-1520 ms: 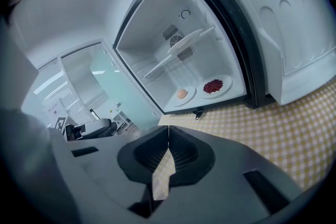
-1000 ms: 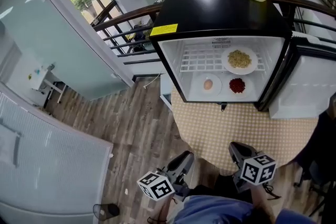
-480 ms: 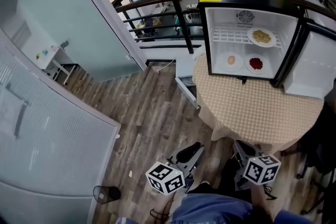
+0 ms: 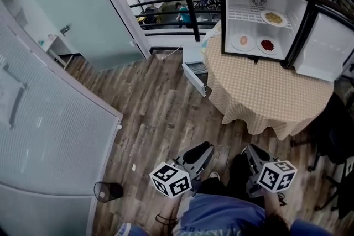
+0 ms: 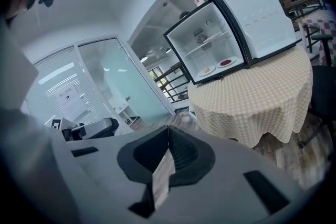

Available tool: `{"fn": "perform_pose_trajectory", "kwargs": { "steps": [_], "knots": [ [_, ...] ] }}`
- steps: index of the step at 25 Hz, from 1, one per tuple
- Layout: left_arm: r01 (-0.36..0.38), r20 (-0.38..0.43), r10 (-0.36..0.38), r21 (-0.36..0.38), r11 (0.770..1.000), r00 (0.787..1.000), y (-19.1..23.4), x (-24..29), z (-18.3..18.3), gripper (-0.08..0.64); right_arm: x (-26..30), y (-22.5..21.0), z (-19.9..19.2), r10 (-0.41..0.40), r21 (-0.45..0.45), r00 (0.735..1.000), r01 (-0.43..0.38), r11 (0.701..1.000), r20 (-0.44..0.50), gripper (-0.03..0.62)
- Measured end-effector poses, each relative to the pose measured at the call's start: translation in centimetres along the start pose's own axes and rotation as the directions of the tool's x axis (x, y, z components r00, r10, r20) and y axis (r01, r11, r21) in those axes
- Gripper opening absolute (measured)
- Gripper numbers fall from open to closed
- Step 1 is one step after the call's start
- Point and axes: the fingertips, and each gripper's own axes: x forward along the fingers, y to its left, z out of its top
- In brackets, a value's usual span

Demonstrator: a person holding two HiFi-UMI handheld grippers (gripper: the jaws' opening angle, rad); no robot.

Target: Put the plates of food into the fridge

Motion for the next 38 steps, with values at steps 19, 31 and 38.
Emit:
{"fn": "perform_pose_trajectory", "kwargs": {
  "steps": [19, 31, 38],
  "knots": [
    [0.068, 0.062, -0.068, -0.004, 0.998, 0.996, -8.3, -0.3, -1.2, 0.083, -10.1, -0.7, -0.7, -0.036, -0.101, 0.999, 0.038, 0.994, 0.021, 0.017],
    [0.039, 0.064, -0.037, -0.026, 0.999, 0.997, -15.2, -2.0, -5.9, 0.083, -17.4, -2.0, -4.1, 0.01, -0.086, 1.0, -0.008, 0.996, 0.014, 0.017],
    [0.033, 0.052, -0.032, -0.023, 0.999, 0.998, -17.4, -1.8, -7.7, 0.083, -19.8, -3.6, -4.7, 0.01, -0.086, 1.0, -0.008, 0.996, 0.025, 0.017]
  ]
}}
